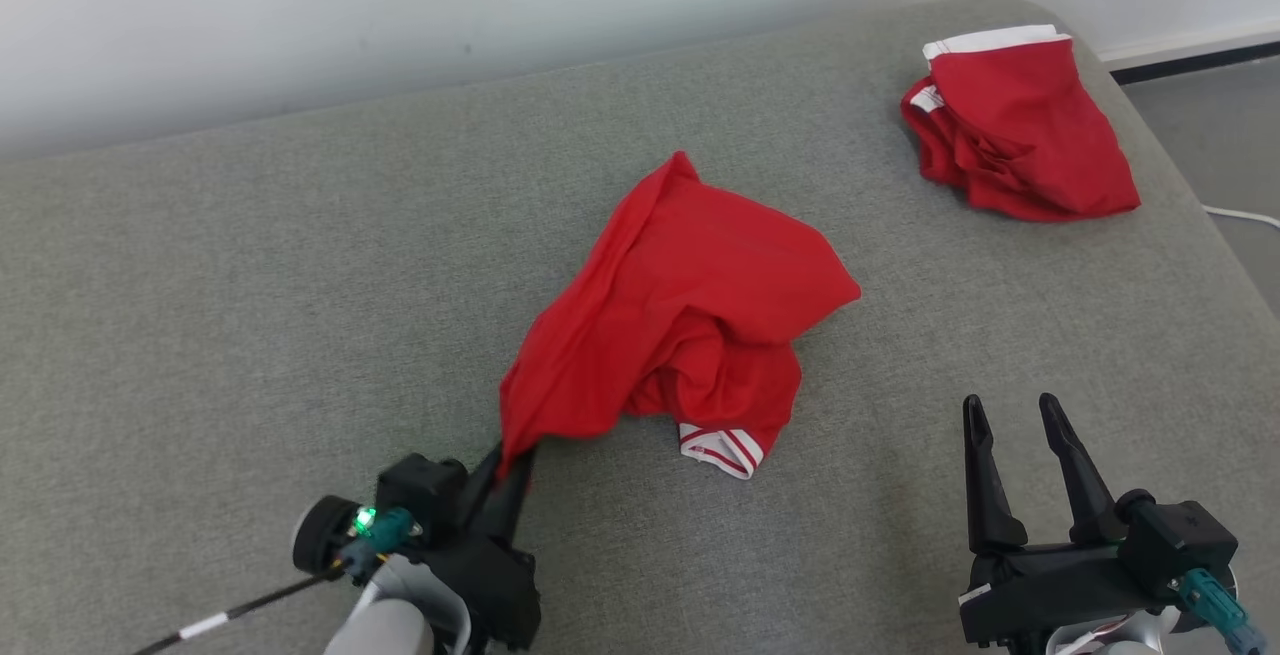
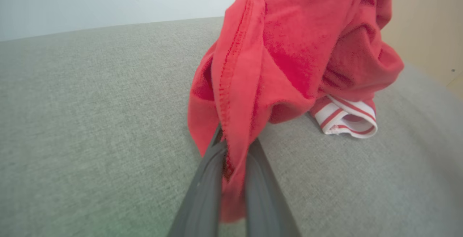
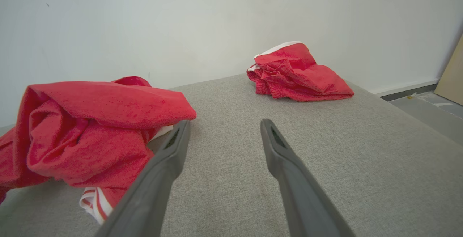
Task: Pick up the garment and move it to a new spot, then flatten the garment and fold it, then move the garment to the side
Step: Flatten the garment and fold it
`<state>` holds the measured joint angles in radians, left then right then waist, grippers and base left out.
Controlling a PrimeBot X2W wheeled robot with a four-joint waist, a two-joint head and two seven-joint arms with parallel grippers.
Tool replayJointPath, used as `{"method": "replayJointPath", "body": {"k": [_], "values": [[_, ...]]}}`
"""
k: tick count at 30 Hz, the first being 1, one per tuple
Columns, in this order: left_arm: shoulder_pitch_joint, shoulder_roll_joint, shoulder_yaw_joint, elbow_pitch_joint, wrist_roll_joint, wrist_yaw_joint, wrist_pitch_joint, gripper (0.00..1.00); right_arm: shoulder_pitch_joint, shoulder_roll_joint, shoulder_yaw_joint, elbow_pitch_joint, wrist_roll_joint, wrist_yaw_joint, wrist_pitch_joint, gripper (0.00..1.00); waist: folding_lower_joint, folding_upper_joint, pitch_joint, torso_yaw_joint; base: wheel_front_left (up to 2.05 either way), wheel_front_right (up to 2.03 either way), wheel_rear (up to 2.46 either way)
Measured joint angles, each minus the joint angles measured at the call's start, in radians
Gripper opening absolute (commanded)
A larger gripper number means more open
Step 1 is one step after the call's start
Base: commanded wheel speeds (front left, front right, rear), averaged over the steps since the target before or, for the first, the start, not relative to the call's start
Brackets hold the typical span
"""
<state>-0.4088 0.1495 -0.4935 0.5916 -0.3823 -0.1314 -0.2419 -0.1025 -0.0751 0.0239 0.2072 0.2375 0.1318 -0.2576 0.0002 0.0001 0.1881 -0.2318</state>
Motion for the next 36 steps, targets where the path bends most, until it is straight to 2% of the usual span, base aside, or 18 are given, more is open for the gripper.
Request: {"method": "replayJointPath", "body": {"k": [3,6,11,17,21,24,30,36], "values": [[-0.028,0.004,0.032,0.004,-0.024,0.0,-0.011,0.0,0.0,0.001,-0.003,0.0,-0.001,0.0,-0.003,1.0,-0.0001,0.0,-0.003,0.013,0.0,0.0,0.0],[-0.07,0.032,0.065,-0.017,-0.024,0.001,-0.016,0.0,0.001,0.0,-0.008,0.002,-0.001,0.0,-0.004,1.0,0.0,0.0,-0.01,0.036,0.0,0.0,0.0],[-0.21,0.151,0.122,-0.09,0.009,0.008,-0.014,0.0,0.002,0.003,-0.001,0.01,0.0,0.0,-0.005,1.0,0.0,0.0,-0.032,0.088,0.0,0.0,0.0],[-0.378,0.276,0.148,-0.201,0.04,0.007,0.077,0.0,0.01,0.01,0.008,0.018,0.007,0.0,-0.006,1.0,-0.0001,0.0,-0.073,0.115,0.0,0.0,0.0],[-0.469,0.341,0.154,-0.28,0.048,0.007,0.142,0.0,0.022,0.014,0.013,0.026,0.009,0.0,-0.006,1.0,-0.0003,-0.0001,-0.095,0.12,0.0,0.0,0.0],[-0.522,0.37,0.151,-0.333,0.048,0.007,0.181,0.0,0.025,0.017,0.015,0.026,0.016,0.0,-0.006,1.0,-0.0003,-0.0001,-0.104,0.117,0.0,0.0,0.0],[-0.541,0.362,0.125,-0.394,0.038,0.007,0.223,0.0,0.029,0.02,0.016,0.028,0.021,0.0,-0.006,1.0,-0.0003,-0.0001,-0.107,0.105,0.0,0.0,0.0],[-0.432,0.252,0.042,-0.404,0.01,0.017,0.227,0.0,0.021,0.022,0.026,0.031,0.026,0.0,-0.006,1.0,-0.0002,-0.0001,-0.096,0.09,0.0,0.0,0.0]]}}
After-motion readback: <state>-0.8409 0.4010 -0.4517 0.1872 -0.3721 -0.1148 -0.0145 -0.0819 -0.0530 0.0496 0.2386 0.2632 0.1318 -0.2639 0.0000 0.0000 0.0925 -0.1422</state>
